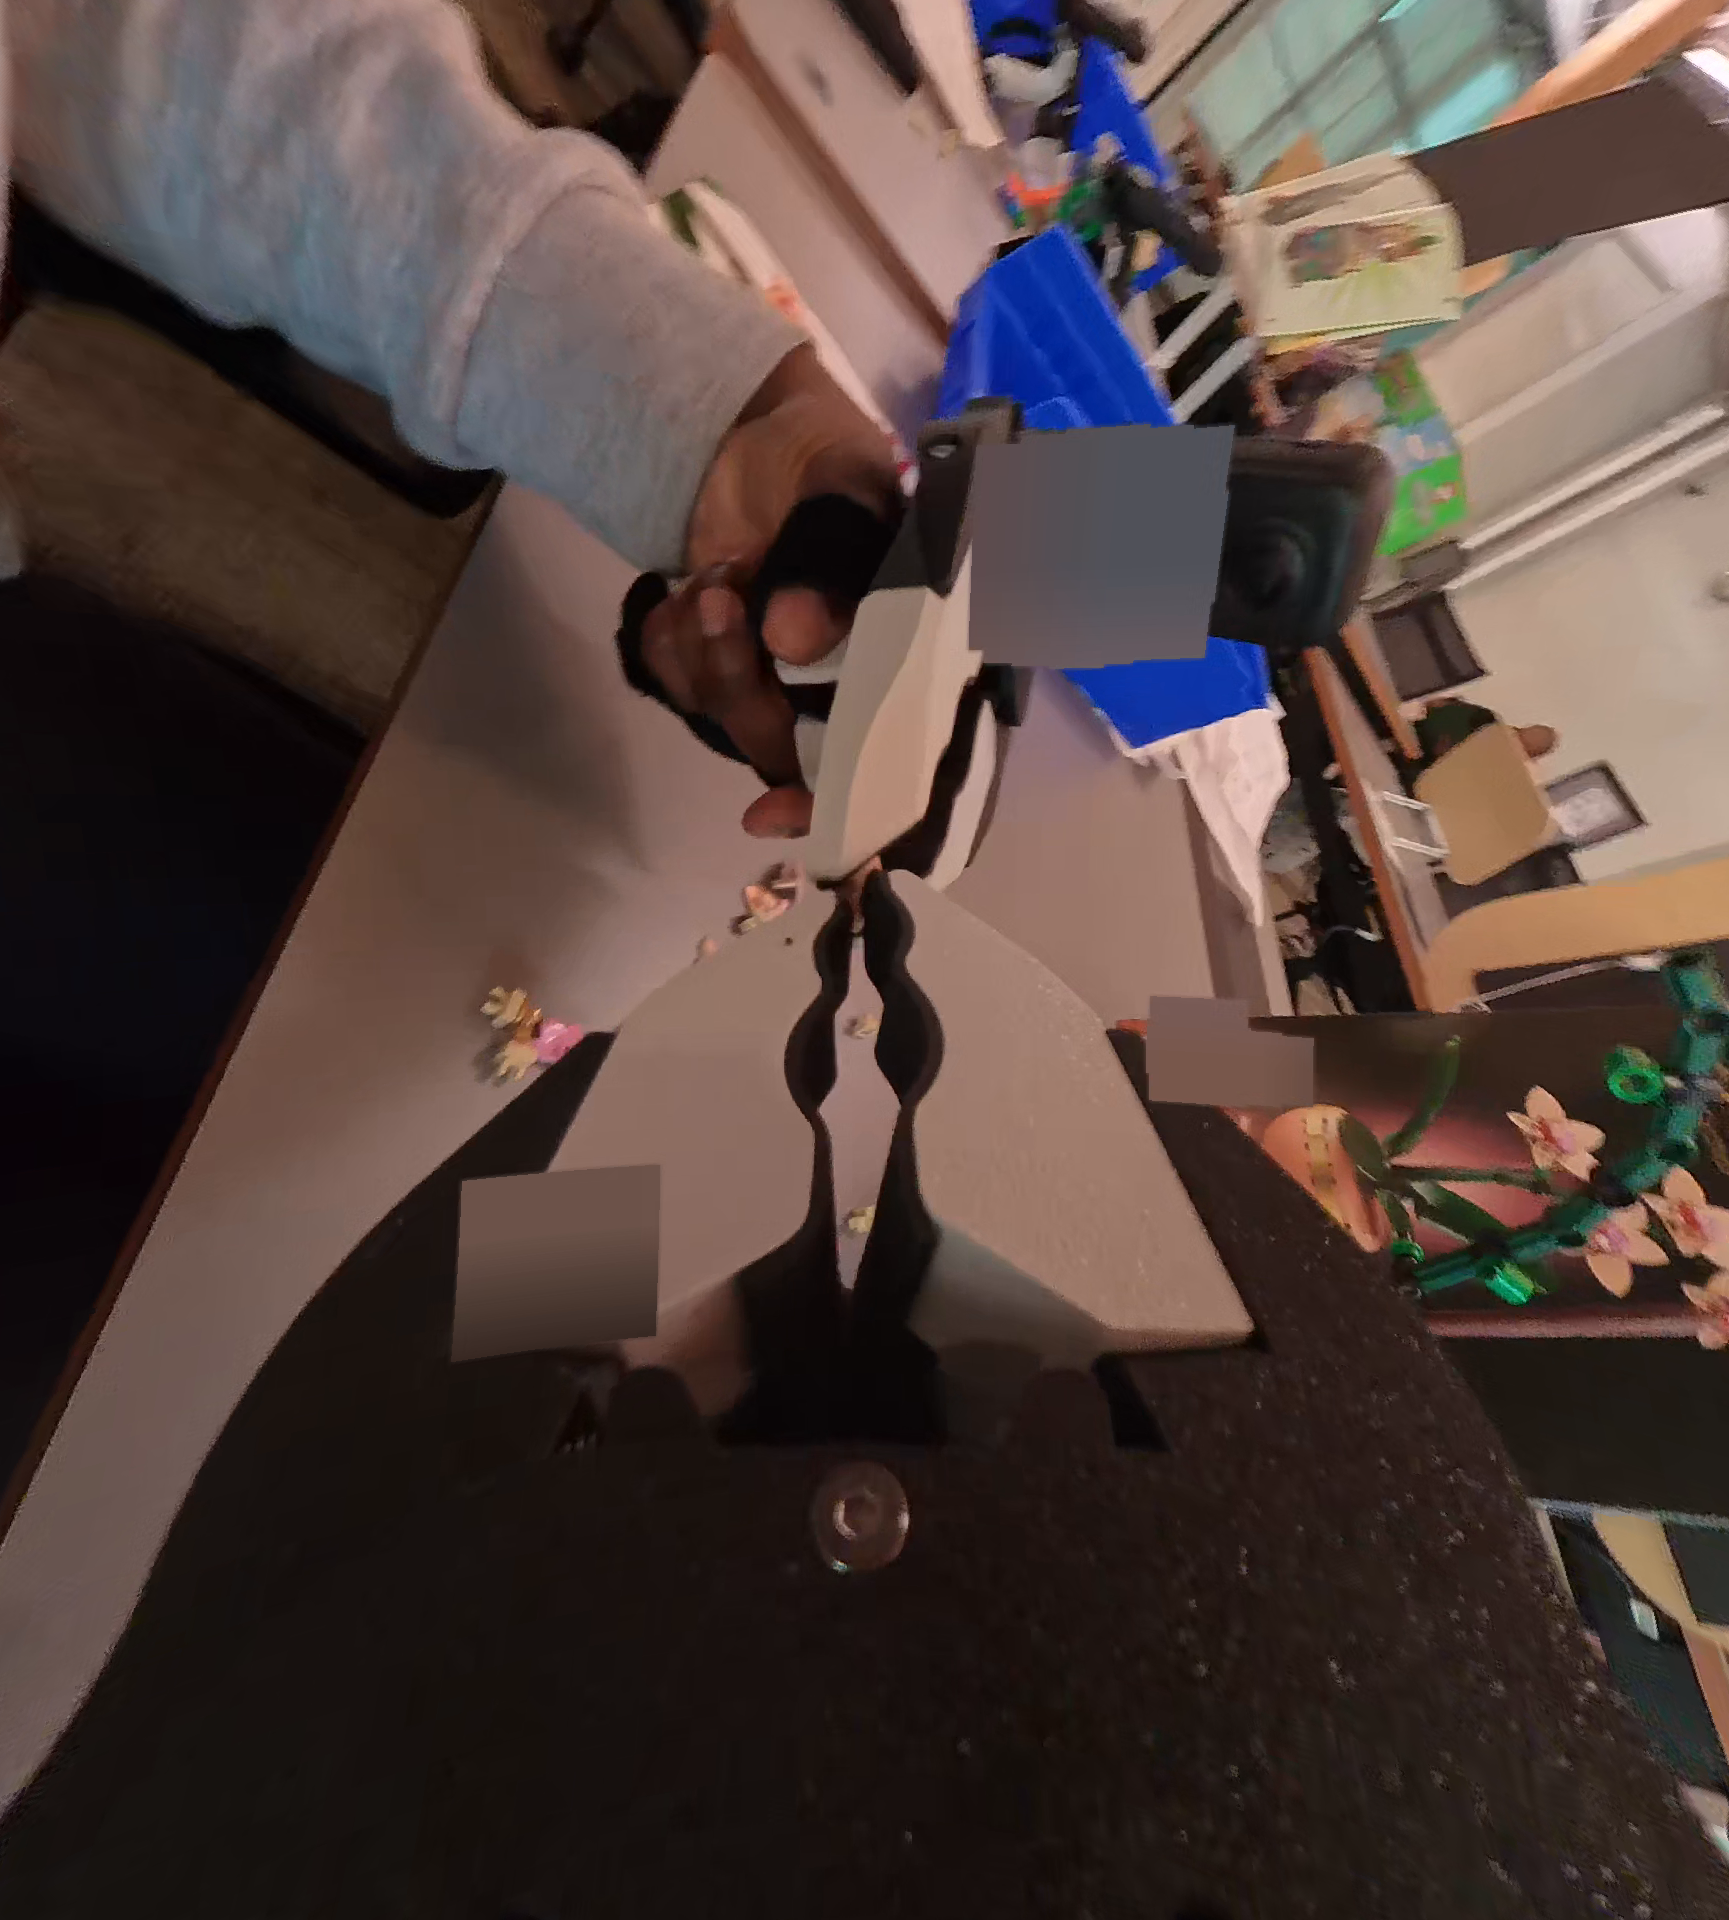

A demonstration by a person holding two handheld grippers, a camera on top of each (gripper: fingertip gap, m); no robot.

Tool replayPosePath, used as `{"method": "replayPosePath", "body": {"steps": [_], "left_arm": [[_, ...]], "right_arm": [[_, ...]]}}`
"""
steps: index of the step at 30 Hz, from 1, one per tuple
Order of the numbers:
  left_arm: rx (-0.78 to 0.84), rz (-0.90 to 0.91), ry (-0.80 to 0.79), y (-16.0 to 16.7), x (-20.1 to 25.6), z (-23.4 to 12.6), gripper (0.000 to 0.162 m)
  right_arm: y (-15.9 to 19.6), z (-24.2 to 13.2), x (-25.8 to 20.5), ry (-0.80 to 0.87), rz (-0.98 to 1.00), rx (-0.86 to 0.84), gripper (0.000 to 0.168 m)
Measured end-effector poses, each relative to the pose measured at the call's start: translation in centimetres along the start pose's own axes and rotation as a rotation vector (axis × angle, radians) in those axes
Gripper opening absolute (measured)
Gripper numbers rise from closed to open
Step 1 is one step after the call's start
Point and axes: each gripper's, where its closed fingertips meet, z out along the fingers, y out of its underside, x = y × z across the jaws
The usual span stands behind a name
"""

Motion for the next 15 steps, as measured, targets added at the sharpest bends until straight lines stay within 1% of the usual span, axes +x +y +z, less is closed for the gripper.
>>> {"method": "replayPosePath", "body": {"steps": [4,8,11,13,14,15], "left_arm": [[0.083,-0.025,0.032,-1.1,0.1,-0.6,0.015],[0.13,-0.046,0.076,-1.6,0.3,-1.1,0.024],[0.142,-0.061,0.059,-1.7,-0.2,-1.3,0.024],[0.122,-0.061,0.042,-1.4,-0.5,-1.0,0.024],[0.124,-0.053,0.04,-1.4,-0.5,-0.9,0.019],[0.146,-0.042,0.035,-1.7,-0.4,-0.8,0.017]], "right_arm": [[-0.2,0.3,1.0,0.157,0.071,0.061,0.0],[-0.2,0.2,1.8,0.266,0.124,0.102,0.0],[-0.1,0.1,2.3,0.342,0.116,0.099,0.001],[-0.1,-0.3,3.1,0.411,0.118,0.104,0.001],[-0.1,-0.4,3.4,0.433,0.113,0.099,0.001],[-0.1,-0.4,3.3,0.432,0.11,0.092,0.0]]}}
